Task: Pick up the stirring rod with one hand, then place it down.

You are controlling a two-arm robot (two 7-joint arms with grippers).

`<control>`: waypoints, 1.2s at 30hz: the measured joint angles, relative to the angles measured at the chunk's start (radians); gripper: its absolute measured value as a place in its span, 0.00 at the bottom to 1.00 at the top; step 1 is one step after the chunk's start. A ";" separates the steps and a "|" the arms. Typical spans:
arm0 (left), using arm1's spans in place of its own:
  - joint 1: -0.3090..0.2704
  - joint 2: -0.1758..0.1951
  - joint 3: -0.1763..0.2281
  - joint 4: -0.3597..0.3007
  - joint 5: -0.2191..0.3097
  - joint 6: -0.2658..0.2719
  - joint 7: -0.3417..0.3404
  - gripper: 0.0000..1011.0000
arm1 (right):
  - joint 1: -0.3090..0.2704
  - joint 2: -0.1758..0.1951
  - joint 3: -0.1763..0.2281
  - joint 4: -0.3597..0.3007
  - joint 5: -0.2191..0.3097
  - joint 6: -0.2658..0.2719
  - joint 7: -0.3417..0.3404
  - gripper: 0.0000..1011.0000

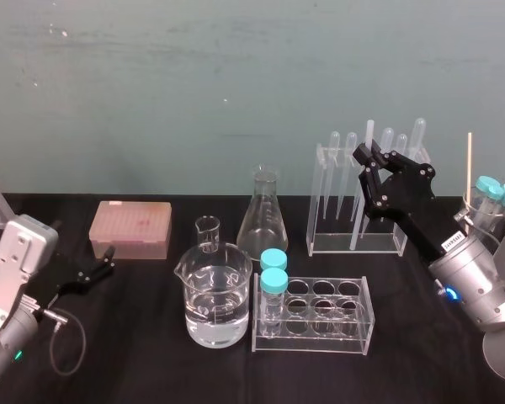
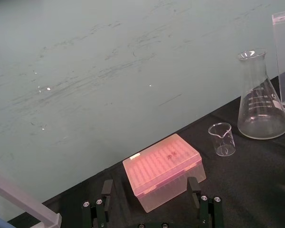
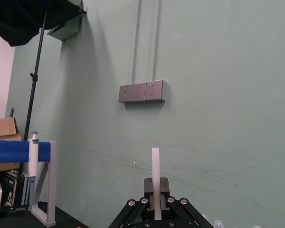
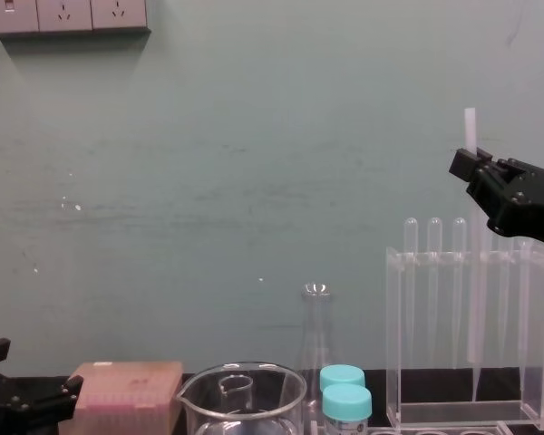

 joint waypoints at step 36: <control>0.000 0.000 0.000 0.000 0.000 0.000 0.000 0.99 | 0.000 0.000 0.000 0.000 0.000 0.000 0.000 0.06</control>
